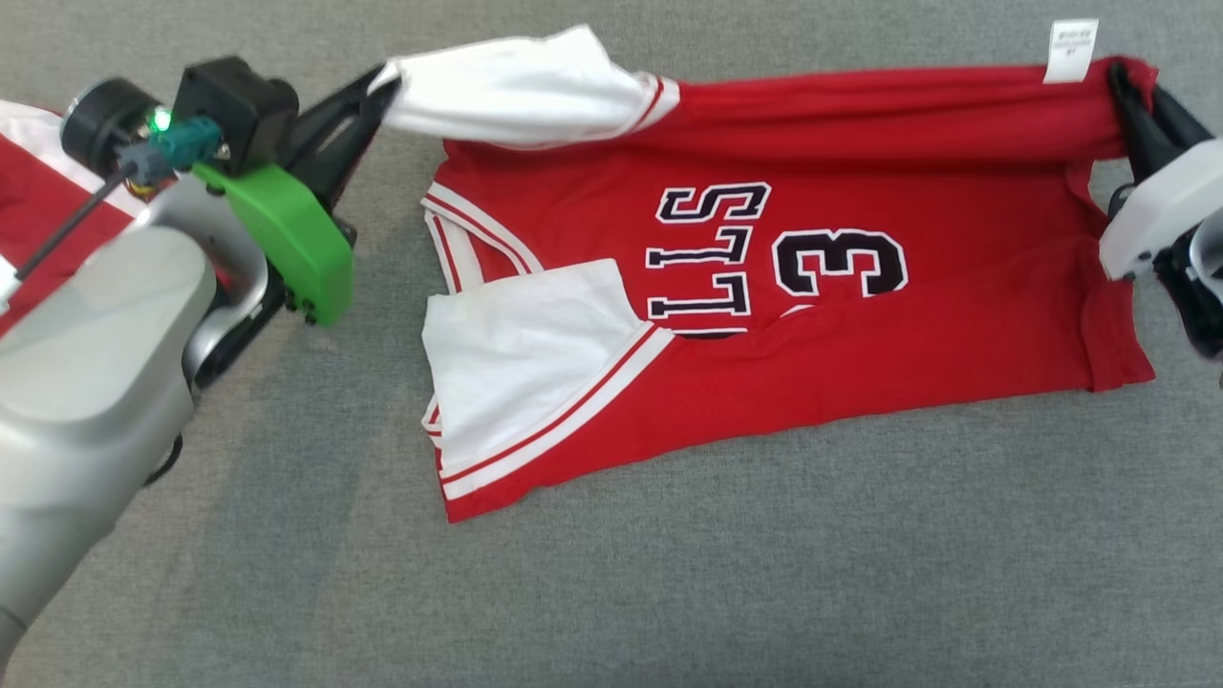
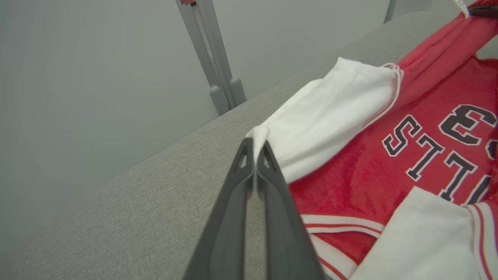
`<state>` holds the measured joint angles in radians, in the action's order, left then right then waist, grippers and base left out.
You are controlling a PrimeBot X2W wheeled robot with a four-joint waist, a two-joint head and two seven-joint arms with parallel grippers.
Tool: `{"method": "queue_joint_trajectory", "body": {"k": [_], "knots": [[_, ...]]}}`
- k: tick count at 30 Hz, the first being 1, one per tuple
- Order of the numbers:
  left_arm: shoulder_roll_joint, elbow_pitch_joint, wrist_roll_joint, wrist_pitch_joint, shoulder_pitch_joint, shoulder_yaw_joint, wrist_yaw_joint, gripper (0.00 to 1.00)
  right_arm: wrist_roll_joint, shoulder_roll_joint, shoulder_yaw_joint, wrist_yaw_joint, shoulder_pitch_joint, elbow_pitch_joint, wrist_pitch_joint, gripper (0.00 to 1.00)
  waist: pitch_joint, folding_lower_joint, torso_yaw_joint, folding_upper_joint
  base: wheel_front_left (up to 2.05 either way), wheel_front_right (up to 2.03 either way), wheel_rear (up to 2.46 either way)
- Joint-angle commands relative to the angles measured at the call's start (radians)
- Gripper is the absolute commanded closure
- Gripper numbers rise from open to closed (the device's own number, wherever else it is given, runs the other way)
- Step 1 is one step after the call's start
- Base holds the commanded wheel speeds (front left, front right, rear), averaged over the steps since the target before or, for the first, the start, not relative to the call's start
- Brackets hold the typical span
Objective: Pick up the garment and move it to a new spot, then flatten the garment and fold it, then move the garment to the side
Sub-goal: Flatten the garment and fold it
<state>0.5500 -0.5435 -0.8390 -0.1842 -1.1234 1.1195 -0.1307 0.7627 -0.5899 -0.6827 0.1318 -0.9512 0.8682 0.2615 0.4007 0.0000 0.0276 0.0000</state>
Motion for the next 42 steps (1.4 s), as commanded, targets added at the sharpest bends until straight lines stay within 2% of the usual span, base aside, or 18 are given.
{"method": "queue_joint_trajectory", "body": {"k": [1, 5, 10, 17, 25, 37, 38, 39, 40, 41, 42], "knots": [[0.023, 0.024, -0.017, 0.013, 0.041, 0.008, 0.001, 1.0, 0.015, -0.015, -0.015, -0.002, 0.032, -0.013, 0.004, 1.0, -0.039, 0.0, 0.016, 0.0, 0.0, 0.0, 0.0], [0.076, 0.106, -0.042, 0.043, 0.106, 0.025, 0.008, 1.0, 0.008, -0.047, -0.079, -0.002, 0.082, -0.053, 0.004, 1.0, -0.077, 0.0, 0.019, 0.0, 0.0, 0.0, 0.0], [0.15, 0.233, -0.087, 0.117, 0.206, 0.063, 0.015, 1.0, 0.074, -0.075, -0.136, -0.002, 0.147, -0.107, -0.013, 1.0, -0.114, 0.0, 0.012, 0.0, 0.0, 0.0, 0.0], [0.231, 0.408, -0.119, 0.181, 0.316, 0.097, 0.071, 1.0, 0.117, -0.114, -0.221, -0.002, 0.211, -0.15, -0.035, 1.0, -0.14, 0.0, 0.003, 0.0, 0.0, 0.0, 0.0], [0.246, 0.469, -0.123, 0.197, 0.387, 0.12, 0.096, 1.0, 0.144, -0.15, -0.288, -0.002, 0.232, -0.155, -0.066, 1.0, -0.158, 0.0, -0.013, 0.0, 0.0, 0.0, 0.0], [0.222, 0.466, -0.13, 0.225, 0.453, 0.139, 0.089, 1.0, 0.207, -0.189, -0.368, -0.002, 0.256, -0.171, -0.131, 1.0, -0.194, 0.0, -0.039, 0.0, 0.0, 0.0, 0.0], [0.22, 0.458, -0.125, 0.231, 0.457, 0.14, 0.088, 1.0, 0.21, -0.187, -0.373, -0.002, 0.257, -0.171, -0.133, 0.75, -0.194, 0.0, -0.041, 0.0, 0.0, 0.0, 0.0], [0.217, 0.452, -0.119, 0.236, 0.459, 0.142, 0.088, 1.0, 0.215, -0.185, -0.375, -0.002, 0.257, -0.17, -0.133, 0.0, -0.195, 0.0, -0.041, 0.0, 0.0, 0.0, 0.0], [0.212, 0.445, -0.108, 0.236, 0.46, 0.143, 0.09, 0.94, 0.216, -0.184, -0.38, -0.002, 0.255, -0.17, -0.133, 0.0, -0.196, 0.0, -0.042, 0.0, 0.0, 0.0, 0.0], [0.209, 0.439, -0.104, 0.233, 0.461, 0.144, 0.094, 0.6, 0.22, -0.183, -0.381, -0.002, 0.254, -0.17, -0.129, 0.0, -0.196, 0.0, -0.043, 0.0, 0.0, 0.0, 0.0], [0.204, 0.429, -0.107, 0.226, 0.464, 0.141, 0.101, 0.09, 0.224, -0.183, -0.385, -0.002, 0.252, -0.171, -0.126, 0.0, -0.197, 0.0, -0.043, 0.0, 0.0, 0.0, 0.0]]}}
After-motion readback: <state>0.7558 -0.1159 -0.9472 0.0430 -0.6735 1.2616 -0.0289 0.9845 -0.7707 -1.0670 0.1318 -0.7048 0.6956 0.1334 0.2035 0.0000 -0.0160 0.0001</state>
